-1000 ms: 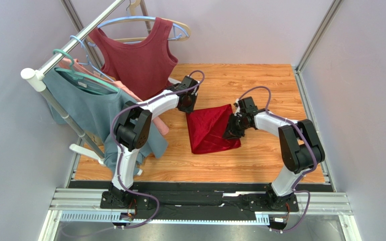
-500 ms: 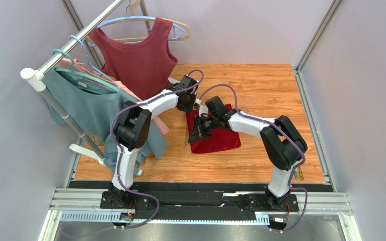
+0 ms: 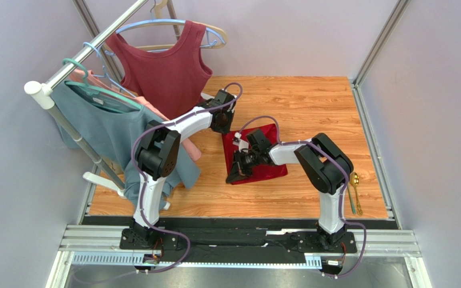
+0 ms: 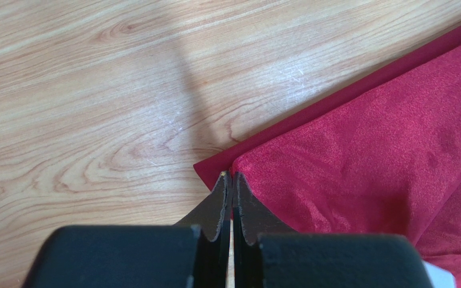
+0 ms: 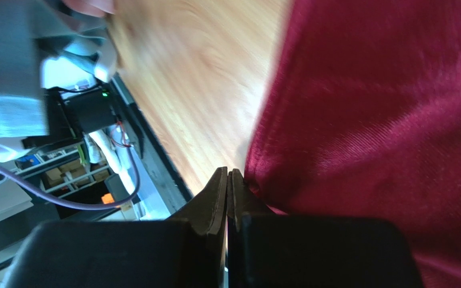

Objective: Fold the napkin into a case and place the utensils inside
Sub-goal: Smooth out the top corner of the square-folded napkin at the center of the board.

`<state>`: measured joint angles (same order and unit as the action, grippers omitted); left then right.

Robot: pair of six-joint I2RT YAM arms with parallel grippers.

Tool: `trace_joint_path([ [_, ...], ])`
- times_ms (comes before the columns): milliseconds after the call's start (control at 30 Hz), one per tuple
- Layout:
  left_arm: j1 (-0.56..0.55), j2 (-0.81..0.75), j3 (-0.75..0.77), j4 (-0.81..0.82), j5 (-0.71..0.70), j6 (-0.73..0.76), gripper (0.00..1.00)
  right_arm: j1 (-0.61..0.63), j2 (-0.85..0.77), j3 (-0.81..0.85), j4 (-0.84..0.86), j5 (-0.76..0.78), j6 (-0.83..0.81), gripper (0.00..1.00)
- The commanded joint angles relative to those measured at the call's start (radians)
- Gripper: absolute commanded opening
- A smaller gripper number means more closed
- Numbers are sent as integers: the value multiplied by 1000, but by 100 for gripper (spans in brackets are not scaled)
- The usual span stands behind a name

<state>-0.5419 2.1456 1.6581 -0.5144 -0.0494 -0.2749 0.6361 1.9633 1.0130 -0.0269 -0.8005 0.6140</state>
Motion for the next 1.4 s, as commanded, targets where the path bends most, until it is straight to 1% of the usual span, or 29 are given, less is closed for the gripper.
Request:
trace_joint_path([
  [0, 8, -4, 9, 28, 19, -1, 0, -12, 8, -76, 113, -11, 38, 0],
  [100, 7, -1, 9, 28, 19, -1, 0, -12, -24, -123, 151, -16, 61, 0],
  [167, 8, 0, 11, 30, 17, 0, 0, -10, -56, -128, 134, -13, 58, 0],
  [300, 7, 0, 8, 28, 17, 0, 0, -21, -147, -73, 59, -3, 35, 0],
  [400, 8, 2, 8, 28, 14, -1, 0, -36, -167, -39, 30, 3, 24, 0],
  [500, 10, 5, 11, 27, 8, 0, 0, -47, -132, -5, 30, 0, 20, 0],
  [533, 10, 7, 12, 27, 8, 2, 0, -47, -97, 1, 31, -2, 17, 0],
  [633, 11, 8, 14, 25, 2, 6, 0, -50, -29, -19, 57, -2, 18, 0],
  [733, 13, 7, 11, 24, -4, 8, 0, -52, -9, -54, 88, 20, 23, 0],
  [900, 14, -1, 8, 37, -12, 9, 0, -55, -53, -63, -3, 78, -54, 0],
  [933, 14, -3, 6, 39, -12, 9, 0, -53, -64, -57, -40, 89, -62, 0],
  [1067, 14, -4, 12, 39, -12, 13, 0, -53, -147, -42, -99, 89, -71, 0],
  [1167, 13, -12, 5, 37, -6, 6, 0, -56, -219, -7, -160, 151, -82, 1],
  [1200, 14, -16, 2, 39, -1, -3, 0, -58, -228, 16, -177, 197, -83, 1],
  [1300, 14, -26, -9, 40, 5, -7, 0, -75, -192, 68, -197, 239, -80, 1],
  [1367, 14, -33, -15, 39, -3, -10, 0, -82, -132, 128, -206, 254, -82, 1],
])
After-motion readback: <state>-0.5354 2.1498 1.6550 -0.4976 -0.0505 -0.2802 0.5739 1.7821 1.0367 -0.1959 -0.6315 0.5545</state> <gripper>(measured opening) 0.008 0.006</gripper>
